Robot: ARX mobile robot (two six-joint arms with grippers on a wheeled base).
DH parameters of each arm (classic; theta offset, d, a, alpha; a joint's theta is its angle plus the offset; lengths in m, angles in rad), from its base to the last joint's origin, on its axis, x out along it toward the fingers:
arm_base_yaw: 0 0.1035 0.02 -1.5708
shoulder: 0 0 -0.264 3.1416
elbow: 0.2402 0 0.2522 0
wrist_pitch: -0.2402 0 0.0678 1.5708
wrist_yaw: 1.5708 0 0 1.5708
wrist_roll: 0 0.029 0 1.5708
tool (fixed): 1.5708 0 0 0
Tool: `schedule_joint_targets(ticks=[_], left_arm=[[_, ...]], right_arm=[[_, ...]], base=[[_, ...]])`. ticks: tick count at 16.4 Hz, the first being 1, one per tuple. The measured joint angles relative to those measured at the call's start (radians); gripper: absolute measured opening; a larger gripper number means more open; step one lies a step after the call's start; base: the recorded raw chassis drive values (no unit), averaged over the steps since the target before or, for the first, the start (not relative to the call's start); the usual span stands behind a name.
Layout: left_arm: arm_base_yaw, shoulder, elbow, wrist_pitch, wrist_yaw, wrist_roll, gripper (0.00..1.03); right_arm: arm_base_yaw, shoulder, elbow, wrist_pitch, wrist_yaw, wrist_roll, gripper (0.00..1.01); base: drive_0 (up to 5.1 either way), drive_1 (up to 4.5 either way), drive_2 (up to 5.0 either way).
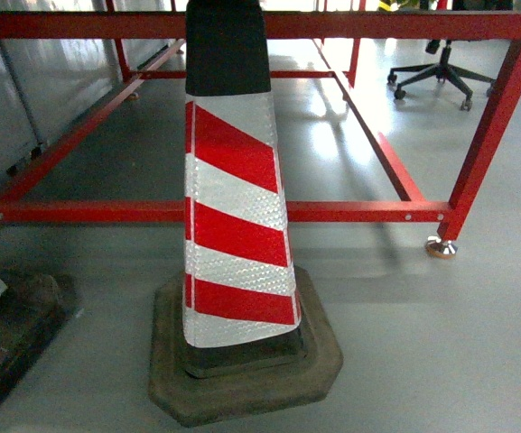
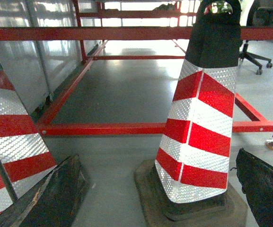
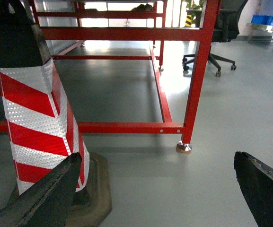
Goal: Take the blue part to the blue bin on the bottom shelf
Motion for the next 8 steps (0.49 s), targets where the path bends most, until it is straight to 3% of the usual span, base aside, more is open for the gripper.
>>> schedule_joint_targets(ticks=[8], left_arm=[[0.0,0.0,0.0,0.0,0.0,0.0,0.98]], right_arm=[[0.0,0.0,0.0,0.0,0.0,0.0,0.98]], base=[[0.0,0.0,0.0]])
